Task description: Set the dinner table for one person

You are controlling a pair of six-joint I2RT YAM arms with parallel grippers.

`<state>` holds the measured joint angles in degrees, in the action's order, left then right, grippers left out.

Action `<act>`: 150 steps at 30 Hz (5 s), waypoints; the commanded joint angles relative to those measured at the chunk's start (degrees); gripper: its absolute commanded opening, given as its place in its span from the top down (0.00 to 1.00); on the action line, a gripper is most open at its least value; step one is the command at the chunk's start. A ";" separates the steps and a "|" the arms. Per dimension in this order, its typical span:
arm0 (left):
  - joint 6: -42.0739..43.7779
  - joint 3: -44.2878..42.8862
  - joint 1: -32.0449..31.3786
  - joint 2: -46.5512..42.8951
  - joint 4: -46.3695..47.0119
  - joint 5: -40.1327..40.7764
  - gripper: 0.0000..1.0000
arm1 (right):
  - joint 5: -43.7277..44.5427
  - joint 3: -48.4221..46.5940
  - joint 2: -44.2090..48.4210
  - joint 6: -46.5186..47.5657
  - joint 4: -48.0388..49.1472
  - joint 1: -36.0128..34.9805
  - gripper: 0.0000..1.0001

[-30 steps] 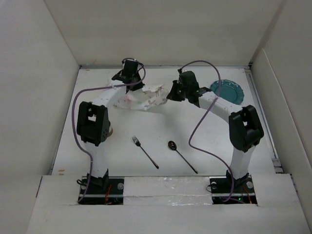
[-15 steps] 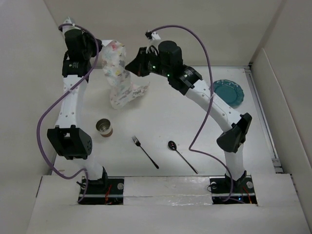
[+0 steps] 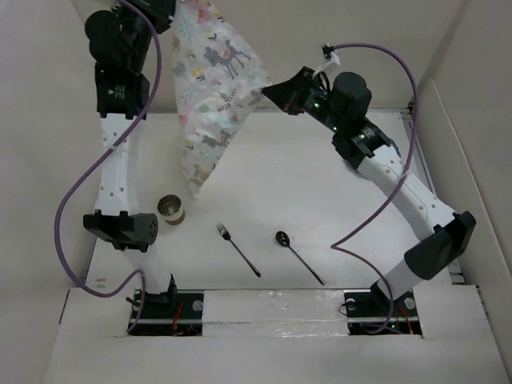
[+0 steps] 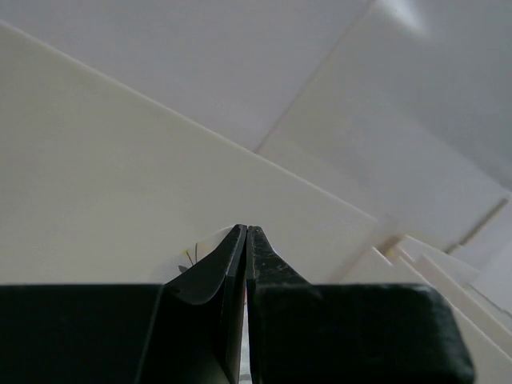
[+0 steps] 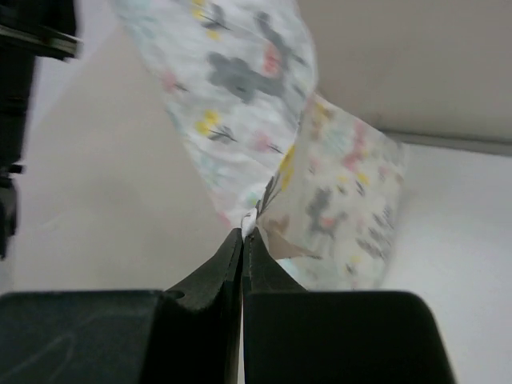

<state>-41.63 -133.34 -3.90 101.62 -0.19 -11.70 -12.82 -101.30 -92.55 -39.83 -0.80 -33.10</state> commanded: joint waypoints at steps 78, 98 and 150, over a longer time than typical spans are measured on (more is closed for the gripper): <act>23.26 29.60 -5.70 13.60 -28.56 21.31 0.28 | 9.92 47.42 11.52 0.28 -10.28 24.58 1.00; 19.04 21.01 -4.01 28.98 -28.20 13.64 0.57 | 8.07 47.77 12.13 2.04 -9.66 22.91 1.00; 19.13 39.90 -5.59 12.28 -29.00 15.66 0.54 | 9.92 35.64 4.05 3.45 -12.65 28.53 1.00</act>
<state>-18.81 -95.74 -10.55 113.30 -31.97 2.22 -2.33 -66.43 -91.66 -37.67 -15.03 -4.89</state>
